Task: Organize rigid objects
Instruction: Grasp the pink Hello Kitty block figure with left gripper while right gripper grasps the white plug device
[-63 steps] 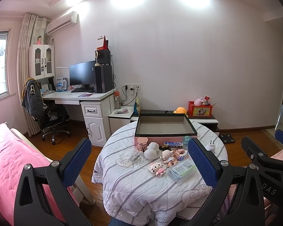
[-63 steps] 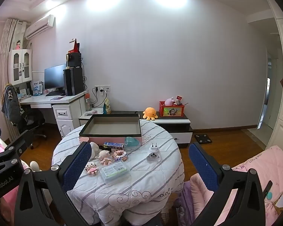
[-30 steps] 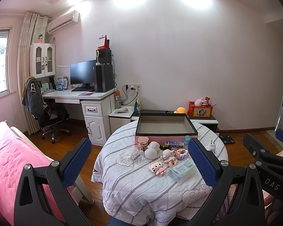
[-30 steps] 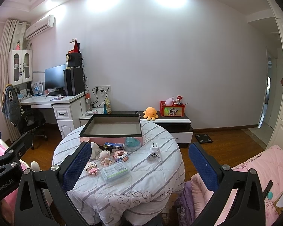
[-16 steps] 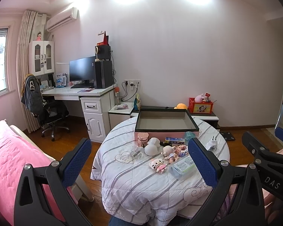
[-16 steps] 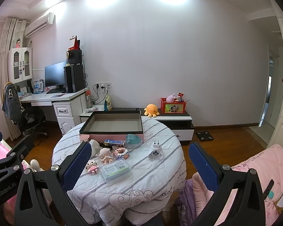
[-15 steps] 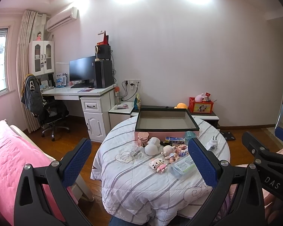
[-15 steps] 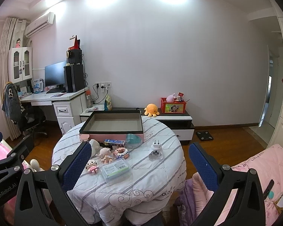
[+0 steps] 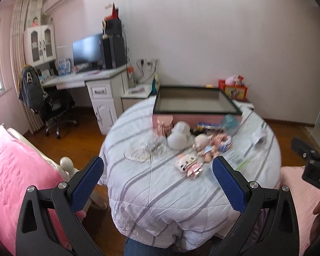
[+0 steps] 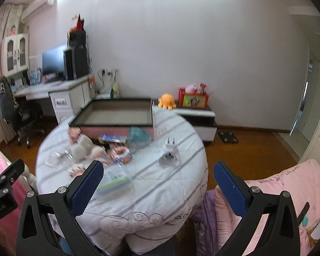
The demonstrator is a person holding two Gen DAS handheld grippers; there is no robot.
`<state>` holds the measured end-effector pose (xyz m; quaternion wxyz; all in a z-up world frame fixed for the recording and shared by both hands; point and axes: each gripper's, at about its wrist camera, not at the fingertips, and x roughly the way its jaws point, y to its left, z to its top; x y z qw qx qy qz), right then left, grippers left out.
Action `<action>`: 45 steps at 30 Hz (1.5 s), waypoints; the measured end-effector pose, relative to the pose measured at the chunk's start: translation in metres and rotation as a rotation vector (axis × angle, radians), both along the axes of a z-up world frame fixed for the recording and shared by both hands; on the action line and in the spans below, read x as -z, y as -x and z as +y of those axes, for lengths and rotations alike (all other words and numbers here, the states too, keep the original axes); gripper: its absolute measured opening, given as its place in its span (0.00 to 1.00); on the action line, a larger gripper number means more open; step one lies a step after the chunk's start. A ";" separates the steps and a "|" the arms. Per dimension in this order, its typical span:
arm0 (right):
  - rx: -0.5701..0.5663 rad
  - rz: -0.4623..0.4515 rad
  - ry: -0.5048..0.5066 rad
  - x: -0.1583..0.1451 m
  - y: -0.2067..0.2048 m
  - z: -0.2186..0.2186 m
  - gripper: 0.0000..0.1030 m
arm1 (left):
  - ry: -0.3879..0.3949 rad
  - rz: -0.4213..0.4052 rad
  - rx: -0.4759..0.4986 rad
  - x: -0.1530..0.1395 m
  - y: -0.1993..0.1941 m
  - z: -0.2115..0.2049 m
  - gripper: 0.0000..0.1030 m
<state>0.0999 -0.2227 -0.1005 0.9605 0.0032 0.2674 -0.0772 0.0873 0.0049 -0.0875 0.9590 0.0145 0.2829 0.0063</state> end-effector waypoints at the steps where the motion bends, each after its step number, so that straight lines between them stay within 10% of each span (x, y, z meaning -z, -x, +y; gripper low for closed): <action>1: -0.006 0.028 0.007 0.010 -0.011 -0.003 1.00 | -0.002 0.026 0.001 0.009 -0.011 0.000 1.00; 14: 0.008 0.261 0.015 0.075 -0.108 -0.037 1.00 | 0.039 0.285 0.067 0.095 -0.107 -0.018 1.00; 32: 0.042 0.306 -0.030 0.104 -0.174 -0.063 0.99 | 0.083 0.324 0.080 0.120 -0.139 -0.038 0.99; 37: 0.004 0.338 -0.049 0.115 -0.185 -0.063 0.62 | 0.106 0.316 0.105 0.115 -0.146 -0.033 0.70; 45: -0.031 0.323 -0.073 0.115 -0.183 -0.066 0.55 | 0.153 0.314 0.145 0.112 -0.153 -0.021 0.47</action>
